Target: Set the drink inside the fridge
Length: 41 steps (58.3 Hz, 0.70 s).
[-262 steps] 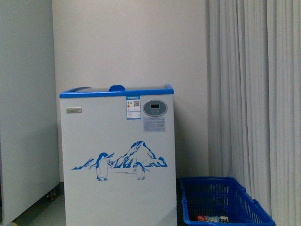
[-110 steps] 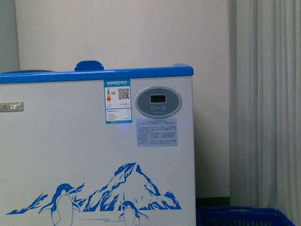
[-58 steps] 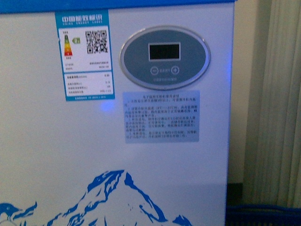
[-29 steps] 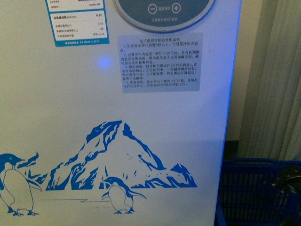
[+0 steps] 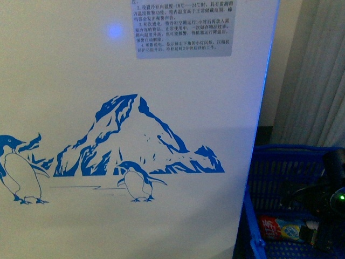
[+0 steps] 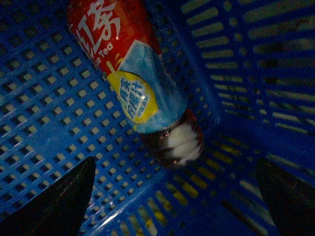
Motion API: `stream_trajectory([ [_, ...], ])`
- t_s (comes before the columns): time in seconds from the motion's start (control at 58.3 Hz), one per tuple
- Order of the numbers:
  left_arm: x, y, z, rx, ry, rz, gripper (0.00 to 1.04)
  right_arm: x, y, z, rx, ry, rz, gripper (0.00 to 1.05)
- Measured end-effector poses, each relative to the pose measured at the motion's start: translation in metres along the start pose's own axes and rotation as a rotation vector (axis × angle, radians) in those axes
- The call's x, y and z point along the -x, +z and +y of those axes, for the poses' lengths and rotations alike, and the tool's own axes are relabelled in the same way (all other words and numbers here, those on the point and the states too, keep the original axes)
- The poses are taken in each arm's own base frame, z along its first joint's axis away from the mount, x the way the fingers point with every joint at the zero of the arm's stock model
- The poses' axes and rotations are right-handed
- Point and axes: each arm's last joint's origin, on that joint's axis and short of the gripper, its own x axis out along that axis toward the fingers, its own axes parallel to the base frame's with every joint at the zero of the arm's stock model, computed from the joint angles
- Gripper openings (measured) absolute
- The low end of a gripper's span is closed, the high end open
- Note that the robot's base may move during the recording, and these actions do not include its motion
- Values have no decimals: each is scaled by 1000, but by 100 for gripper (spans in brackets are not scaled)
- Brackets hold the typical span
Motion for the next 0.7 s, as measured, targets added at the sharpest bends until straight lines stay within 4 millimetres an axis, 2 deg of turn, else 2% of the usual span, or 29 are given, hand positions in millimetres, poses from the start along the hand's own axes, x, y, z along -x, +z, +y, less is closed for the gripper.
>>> stream_trajectory([
  [0.274, 0, 0, 0, 0, 0, 0, 97, -57, 12, 6, 143, 55, -40, 97],
  [0.703, 0, 0, 0, 0, 0, 0, 97, -106, 25, 22, 162, 75, -51, 97],
])
